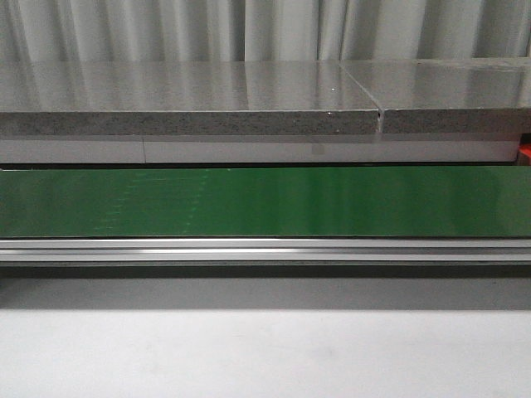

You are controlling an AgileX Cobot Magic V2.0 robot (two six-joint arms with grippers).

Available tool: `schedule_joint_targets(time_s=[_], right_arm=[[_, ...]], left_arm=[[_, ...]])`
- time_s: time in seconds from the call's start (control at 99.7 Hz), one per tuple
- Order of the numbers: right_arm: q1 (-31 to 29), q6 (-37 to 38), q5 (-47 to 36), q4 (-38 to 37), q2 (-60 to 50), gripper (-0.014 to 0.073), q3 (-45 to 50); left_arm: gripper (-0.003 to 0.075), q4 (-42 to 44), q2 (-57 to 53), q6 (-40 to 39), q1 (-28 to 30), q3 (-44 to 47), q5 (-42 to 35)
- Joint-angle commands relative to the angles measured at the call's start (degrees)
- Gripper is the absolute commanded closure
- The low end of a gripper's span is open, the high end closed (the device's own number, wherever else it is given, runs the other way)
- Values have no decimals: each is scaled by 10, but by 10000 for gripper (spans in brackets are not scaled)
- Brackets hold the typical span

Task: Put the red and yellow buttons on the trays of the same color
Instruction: 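Lower the left gripper and grasp a red button by its base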

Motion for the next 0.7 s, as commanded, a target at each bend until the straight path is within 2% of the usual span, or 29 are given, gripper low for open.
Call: schedule_joint_targets(time_s=[0.0,0.12,0.211,0.331,0.582,0.652,0.692], right_arm=[[1,-1,-44,-4,-9,662,-5],[1,-1,-44,-4,-9,662,-5],[1,-1,-44,-4,-9,662,-5],[1,-1,-44,-4,-9,662,-5],[1,-1,-44,-4,-9,662,-5],[1,-1,-44,-4,-9,662,-5],[1,-1,-44,-4,-9,662,-5]], left_arm=[[61,7,-9,2,2,-16,-22],[69,7,-9,2,2,-16,-28],[125,18,-9,2,2,-16,-28],[273,20,-9,2,2,-16,-28],[648,17,-18,2,1,-16,-19],[722,14,-32,2,-1,-16,-6],[738,14,-48,2,-5,-16,3]])
